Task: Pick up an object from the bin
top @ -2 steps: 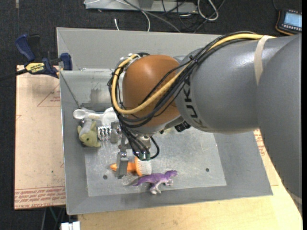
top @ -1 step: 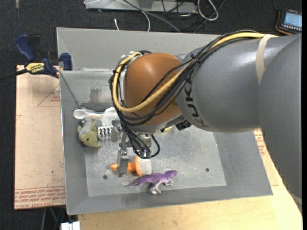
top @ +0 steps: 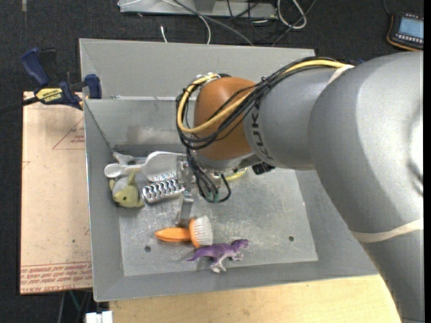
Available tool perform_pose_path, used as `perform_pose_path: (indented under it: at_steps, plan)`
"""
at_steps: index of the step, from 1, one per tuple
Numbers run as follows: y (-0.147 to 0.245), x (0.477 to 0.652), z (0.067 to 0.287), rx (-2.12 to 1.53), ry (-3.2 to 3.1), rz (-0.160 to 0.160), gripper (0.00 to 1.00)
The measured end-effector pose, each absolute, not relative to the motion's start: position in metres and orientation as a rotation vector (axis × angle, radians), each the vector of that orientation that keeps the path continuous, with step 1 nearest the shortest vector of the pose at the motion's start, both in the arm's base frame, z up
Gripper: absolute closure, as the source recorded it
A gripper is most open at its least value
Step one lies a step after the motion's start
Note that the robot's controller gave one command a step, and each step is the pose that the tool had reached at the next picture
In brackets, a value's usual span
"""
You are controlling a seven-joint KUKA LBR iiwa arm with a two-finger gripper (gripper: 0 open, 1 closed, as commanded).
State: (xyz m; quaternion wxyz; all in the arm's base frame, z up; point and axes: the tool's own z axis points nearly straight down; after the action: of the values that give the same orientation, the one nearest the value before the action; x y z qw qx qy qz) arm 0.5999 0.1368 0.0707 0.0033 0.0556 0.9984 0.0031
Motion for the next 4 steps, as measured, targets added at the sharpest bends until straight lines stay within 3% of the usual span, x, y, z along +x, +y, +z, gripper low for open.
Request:
perform_pose_path:
  at_steps: [1,2,3,4]
  plan:
    - [0.118,0.627,0.133,-0.171,3.123,0.014,0.00]
    - [0.141,0.611,0.099,0.148,3.134,0.015,0.00]
    - [0.141,0.625,0.072,-0.026,3.121,0.018,0.00]
    - [0.149,0.618,0.072,0.105,3.127,0.022,1.00]
